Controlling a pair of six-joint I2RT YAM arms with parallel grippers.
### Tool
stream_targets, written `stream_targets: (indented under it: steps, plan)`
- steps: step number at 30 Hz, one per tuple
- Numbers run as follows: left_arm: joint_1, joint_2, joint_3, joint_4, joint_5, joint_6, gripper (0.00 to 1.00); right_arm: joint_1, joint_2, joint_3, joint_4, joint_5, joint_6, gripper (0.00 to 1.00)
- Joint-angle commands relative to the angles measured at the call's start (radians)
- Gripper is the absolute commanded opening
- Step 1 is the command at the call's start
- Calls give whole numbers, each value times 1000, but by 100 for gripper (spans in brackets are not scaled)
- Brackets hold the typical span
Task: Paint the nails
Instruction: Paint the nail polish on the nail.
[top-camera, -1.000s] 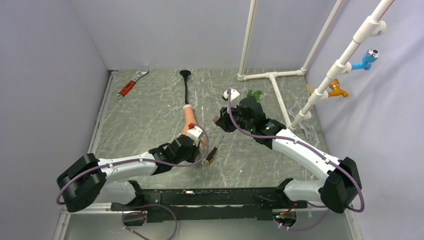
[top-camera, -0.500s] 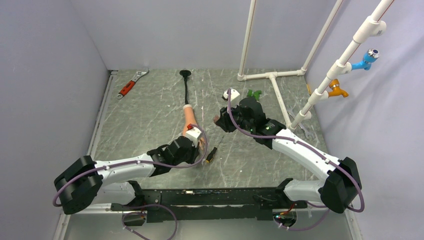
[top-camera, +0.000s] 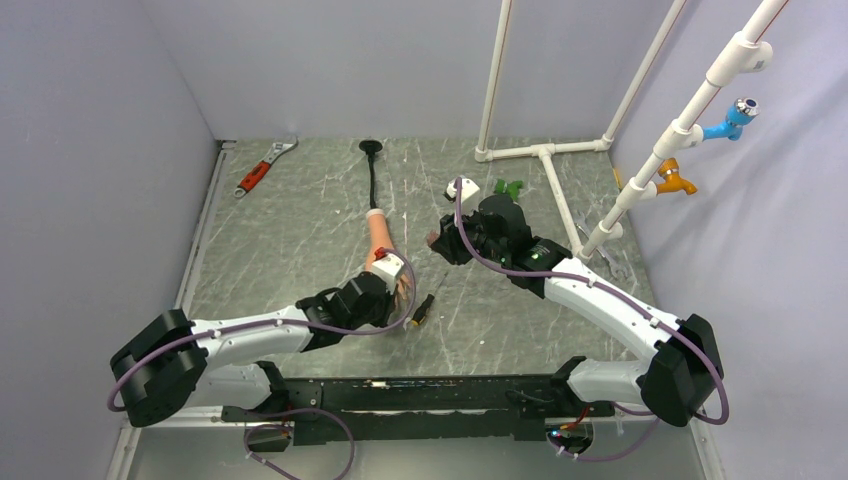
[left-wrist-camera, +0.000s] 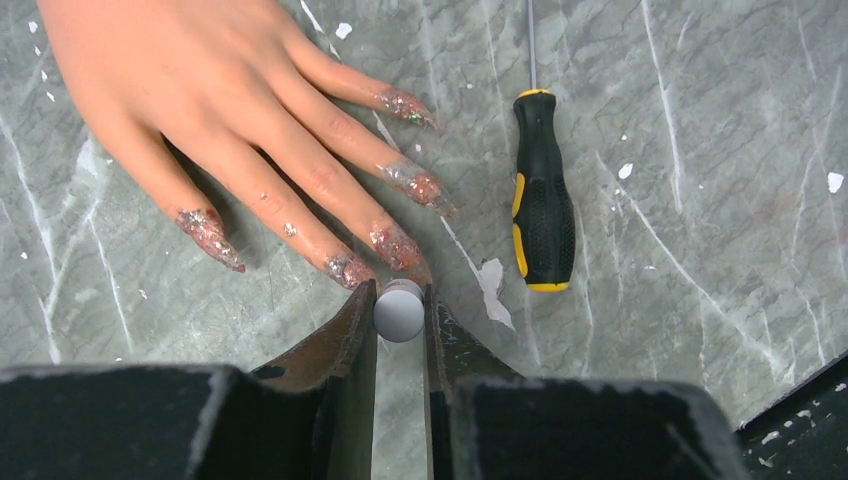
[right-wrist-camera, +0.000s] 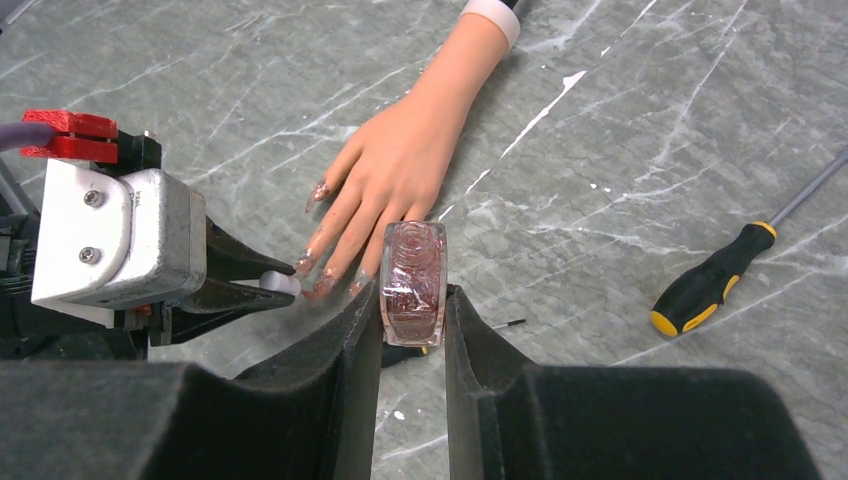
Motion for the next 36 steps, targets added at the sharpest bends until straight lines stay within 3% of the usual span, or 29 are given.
stream_targets:
  steps: [1,15,36]
  plan:
    - [-6,10,56,15,-25,20,0,-4,-20,15,52,-9,6,0]
    - [-2,46,108,-12,-53,56,0,-4,-23,13,51,-7,5,0]
    - [-2,42,40,39,11,9,0,-4,-16,13,52,-8,5,0]
